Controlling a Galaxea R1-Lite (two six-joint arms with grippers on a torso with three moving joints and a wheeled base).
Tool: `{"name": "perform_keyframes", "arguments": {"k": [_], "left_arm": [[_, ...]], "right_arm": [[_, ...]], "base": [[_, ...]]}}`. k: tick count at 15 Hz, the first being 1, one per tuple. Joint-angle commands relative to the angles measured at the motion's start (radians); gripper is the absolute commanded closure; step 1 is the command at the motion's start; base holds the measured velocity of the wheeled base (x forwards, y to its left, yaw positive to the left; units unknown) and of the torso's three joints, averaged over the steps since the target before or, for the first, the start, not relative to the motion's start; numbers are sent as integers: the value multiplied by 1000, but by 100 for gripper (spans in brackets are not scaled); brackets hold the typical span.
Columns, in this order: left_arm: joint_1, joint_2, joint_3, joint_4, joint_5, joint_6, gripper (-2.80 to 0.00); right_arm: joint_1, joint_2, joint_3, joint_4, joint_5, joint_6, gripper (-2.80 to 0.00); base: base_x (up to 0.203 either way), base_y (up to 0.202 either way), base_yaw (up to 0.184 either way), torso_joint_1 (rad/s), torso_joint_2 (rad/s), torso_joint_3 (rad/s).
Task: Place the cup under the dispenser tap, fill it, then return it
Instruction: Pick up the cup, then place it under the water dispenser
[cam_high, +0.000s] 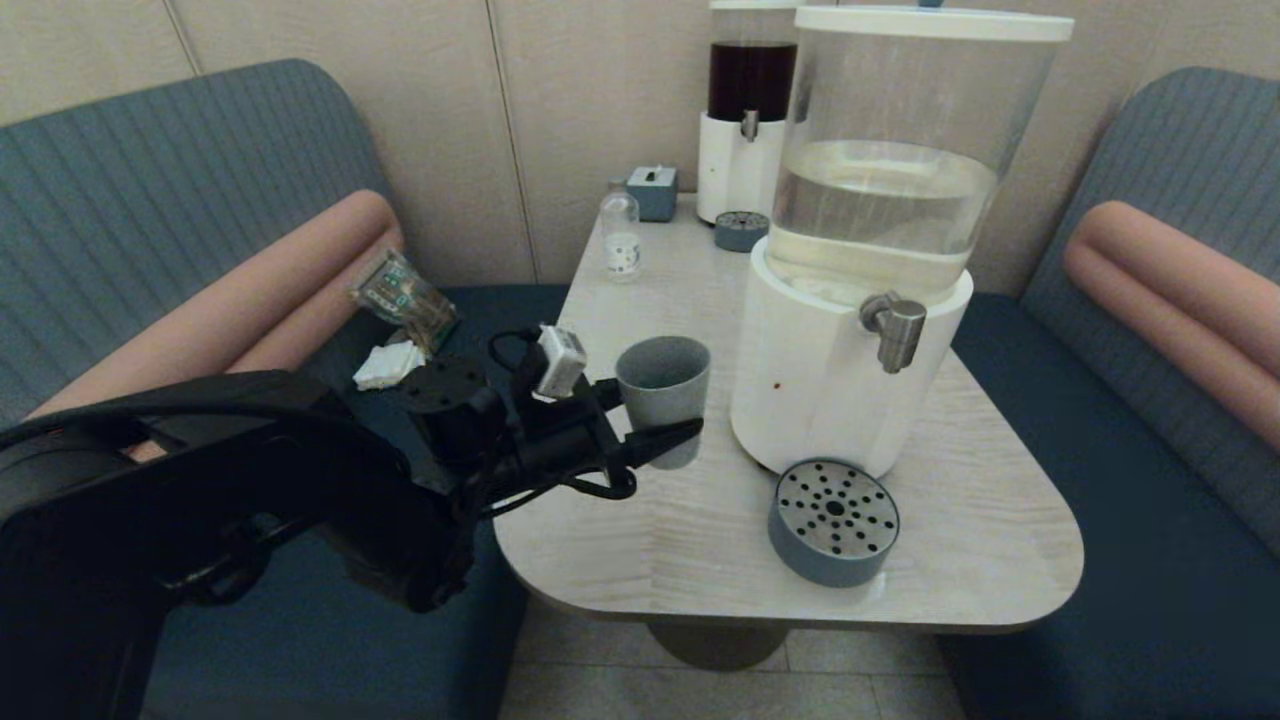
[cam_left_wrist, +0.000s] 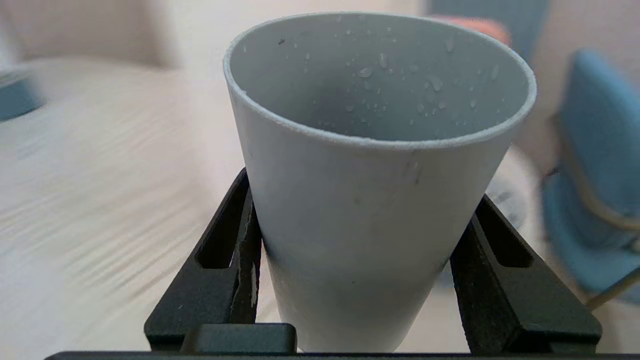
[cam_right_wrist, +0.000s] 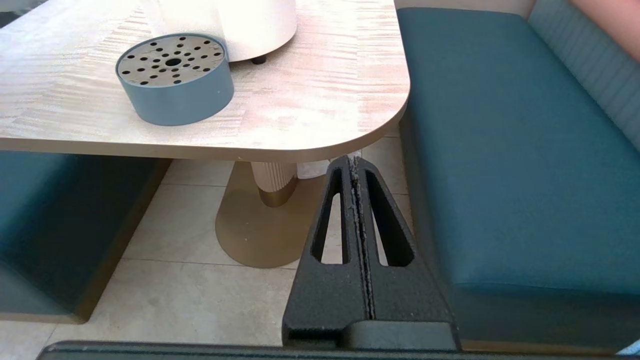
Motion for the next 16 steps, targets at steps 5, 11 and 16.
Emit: {"name": "perform_keyframes", "arguments": {"k": [5,11,16], "left_arm": [[-184,107,-148,-8,85,-6,0],[-242,218,-264,-8,94,-11,0],[-284,317,-384,-8,109,-14,0]], "right_arm": [[0,1,2,0,0,0,0],[0,1,2,0,0,0,0],[0,1,2,0,0,0,0]], "base": [[0,0,0,0,0,0],[0,0,0,0,0,0],[0,0,0,0,0,0]]}}
